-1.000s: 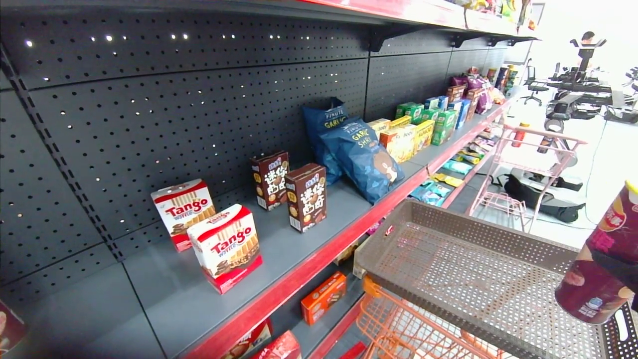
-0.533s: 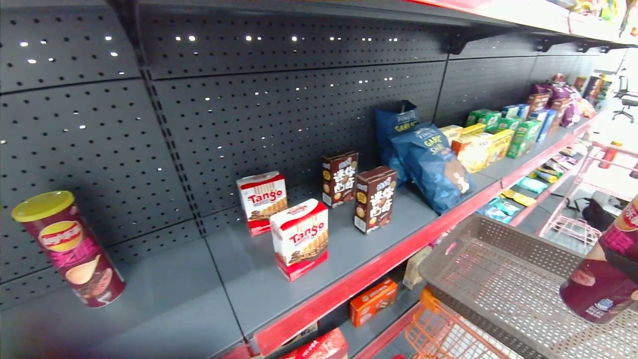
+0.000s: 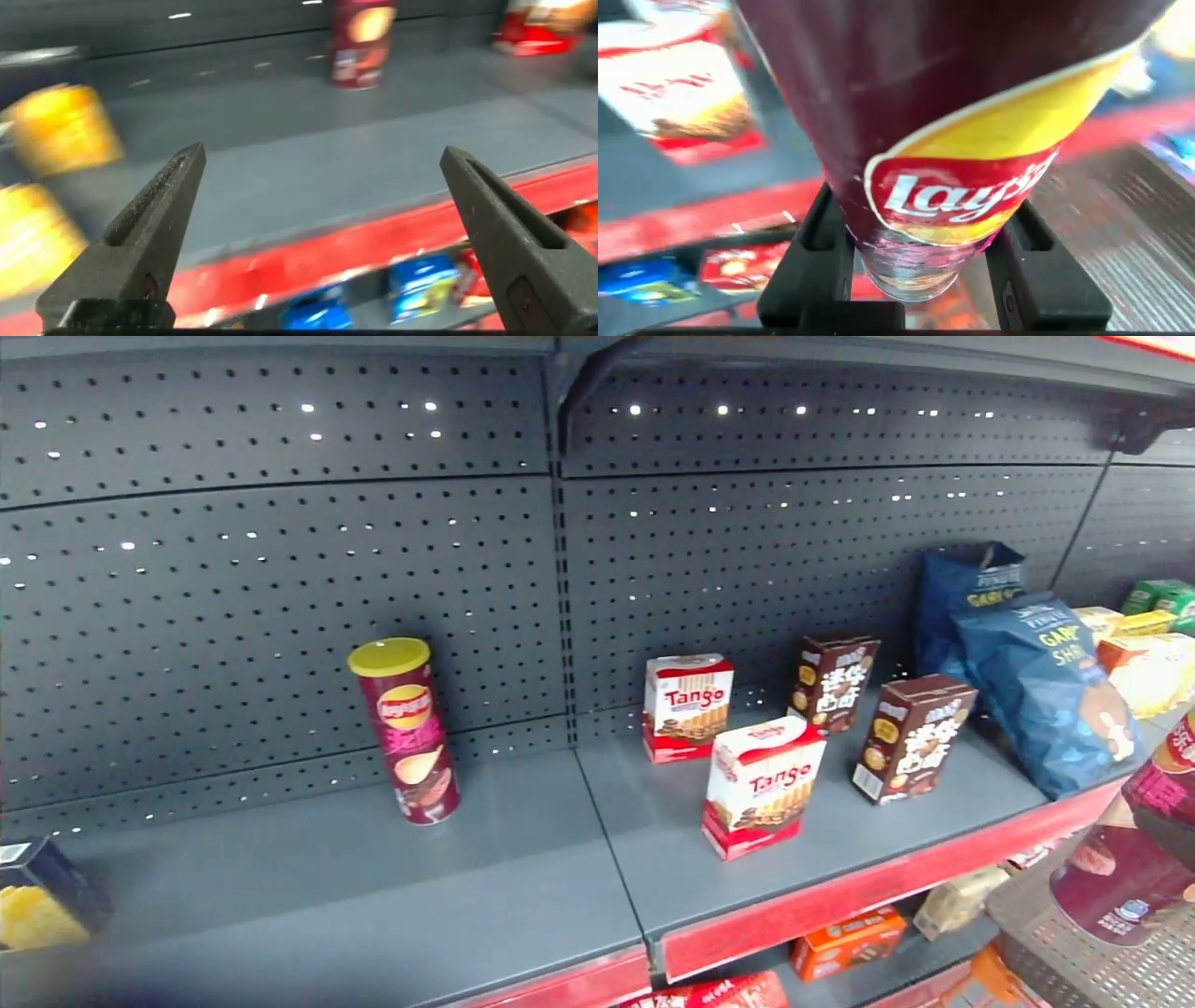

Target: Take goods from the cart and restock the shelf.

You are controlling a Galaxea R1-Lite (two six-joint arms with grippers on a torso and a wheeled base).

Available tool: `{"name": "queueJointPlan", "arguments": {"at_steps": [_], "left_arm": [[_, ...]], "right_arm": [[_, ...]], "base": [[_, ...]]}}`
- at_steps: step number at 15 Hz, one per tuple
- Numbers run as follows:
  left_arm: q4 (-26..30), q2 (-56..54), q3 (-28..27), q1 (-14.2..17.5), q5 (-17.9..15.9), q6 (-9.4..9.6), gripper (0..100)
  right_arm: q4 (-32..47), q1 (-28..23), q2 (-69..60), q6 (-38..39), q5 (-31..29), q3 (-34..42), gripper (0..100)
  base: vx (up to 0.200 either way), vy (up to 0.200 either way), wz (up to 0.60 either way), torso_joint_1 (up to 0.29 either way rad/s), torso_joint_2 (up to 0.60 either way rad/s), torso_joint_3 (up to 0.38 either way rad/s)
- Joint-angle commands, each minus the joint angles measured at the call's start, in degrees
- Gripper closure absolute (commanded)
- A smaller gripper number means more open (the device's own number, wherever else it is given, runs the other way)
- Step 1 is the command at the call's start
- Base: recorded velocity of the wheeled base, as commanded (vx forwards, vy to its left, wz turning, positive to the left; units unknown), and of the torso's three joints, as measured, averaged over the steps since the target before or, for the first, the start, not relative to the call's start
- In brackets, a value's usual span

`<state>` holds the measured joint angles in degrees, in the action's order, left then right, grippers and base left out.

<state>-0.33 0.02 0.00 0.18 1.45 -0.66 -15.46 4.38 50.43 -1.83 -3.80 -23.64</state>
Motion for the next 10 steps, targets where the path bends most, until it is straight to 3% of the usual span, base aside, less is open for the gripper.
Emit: {"name": "queueJointPlan", "arguments": {"at_steps": [1, 3, 10], "left_arm": [[0.0, 0.0, 0.0, 0.0, 0.0, -0.04, 0], [0.0, 0.0, 0.0, 0.0, 0.0, -0.04, 0], [0.0, 0.0, 0.0, 0.0, 0.0, -0.04, 0]], "right_arm": [[0.0, -0.2, 0.3, -0.1, -0.1, 0.0, 100], [0.0, -0.2, 0.2, -0.1, -0.2, 0.0, 100], [0.3, -2.6, -5.7, 0.1, 0.3, -0.6, 100]], "base": [[0.0, 0.0, 0.6, 0.002, 0.0, 0.007], [0.0, 0.0, 0.6, 0.0, 0.0, 0.0], [0.0, 0.0, 0.0, 0.0, 0.0, 0.0]]}}
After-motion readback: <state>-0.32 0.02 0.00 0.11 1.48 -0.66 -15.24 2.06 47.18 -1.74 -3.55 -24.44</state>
